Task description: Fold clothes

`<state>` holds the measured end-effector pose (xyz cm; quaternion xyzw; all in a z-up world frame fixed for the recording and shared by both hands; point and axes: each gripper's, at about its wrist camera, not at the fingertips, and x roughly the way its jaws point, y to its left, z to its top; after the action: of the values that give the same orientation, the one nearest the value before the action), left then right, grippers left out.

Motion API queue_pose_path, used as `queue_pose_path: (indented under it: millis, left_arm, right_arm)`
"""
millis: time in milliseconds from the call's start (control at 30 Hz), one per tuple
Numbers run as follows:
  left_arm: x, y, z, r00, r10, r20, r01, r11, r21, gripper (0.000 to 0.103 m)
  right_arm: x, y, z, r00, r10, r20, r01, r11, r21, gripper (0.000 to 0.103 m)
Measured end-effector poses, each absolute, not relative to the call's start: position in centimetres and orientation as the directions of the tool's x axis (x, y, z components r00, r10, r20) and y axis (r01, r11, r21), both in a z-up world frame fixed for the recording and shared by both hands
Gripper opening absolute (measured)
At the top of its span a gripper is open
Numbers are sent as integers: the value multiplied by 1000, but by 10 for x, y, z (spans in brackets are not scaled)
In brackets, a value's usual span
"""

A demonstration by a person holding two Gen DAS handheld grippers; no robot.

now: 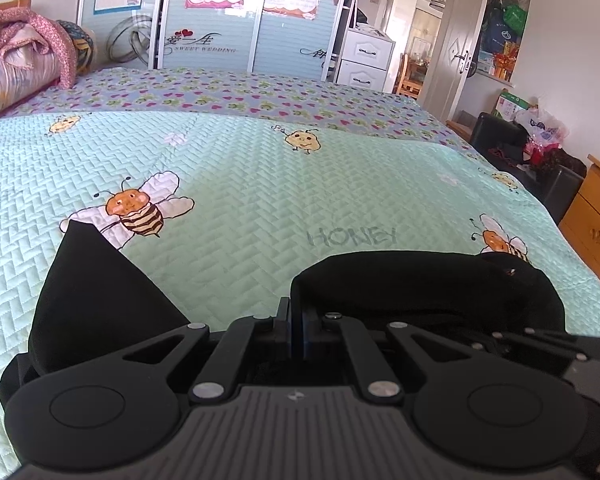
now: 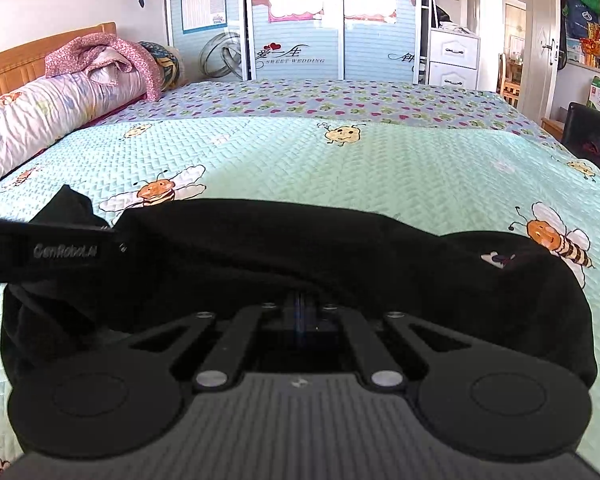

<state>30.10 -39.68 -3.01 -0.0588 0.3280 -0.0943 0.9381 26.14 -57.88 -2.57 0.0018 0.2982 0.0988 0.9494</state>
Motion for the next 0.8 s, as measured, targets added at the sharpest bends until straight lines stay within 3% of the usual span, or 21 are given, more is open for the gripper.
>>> queue_pose_path:
  millis: [67, 100, 133, 167, 200, 233, 400, 467, 567, 600, 800]
  left_arm:
    - [301, -395, -30, 767, -213, -606, 137, 976, -170, 4]
    - [300, -394, -29, 768, -211, -604, 137, 976, -167, 4]
    - [300, -394, -29, 770, -209, -603, 136, 977, -164, 4]
    - [300, -395, -29, 770, -205, -604, 135, 978, -160, 4]
    - [300, -395, -29, 768, -201, -608, 133, 979, -156, 5]
    - [300, -396, -29, 764, -192, -616, 128, 981, -147, 7]
    - [298, -401, -35, 745, -165, -646, 119, 986, -115, 8]
    - [295, -402, -36, 744, -157, -650, 116, 988, -106, 8]
    - [293, -403, -35, 745, -147, -650, 109, 989, -99, 8]
    - [293, -403, -34, 746, -144, -650, 106, 990, -98, 7]
    - [292, -405, -28, 758, -124, -640, 91, 992, -85, 7]
  right_arm:
    - [255, -581, -24, 805, 187, -564, -175, 982, 76, 4]
    - [253, -582, -24, 806, 185, -563, -167, 982, 84, 12]
    - [256, -581, -23, 801, 182, -571, -160, 983, 90, 36]
    - [260, -579, -23, 787, 183, -589, -159, 983, 92, 53]
    - [265, -576, -23, 775, 178, -606, -155, 984, 91, 78]
    - [271, -574, -26, 768, 164, -619, -145, 986, 82, 82]
    - [297, -563, -44, 728, 116, -675, -118, 992, 43, 82]
    - [303, -560, -50, 716, 113, -688, -127, 991, 32, 72]
    - [301, -566, -47, 737, 131, -664, -138, 990, 42, 37]
    - [299, -569, -44, 745, 143, -651, -141, 988, 56, 15]
    - [292, -580, -26, 788, 204, -580, -175, 979, 106, 2]
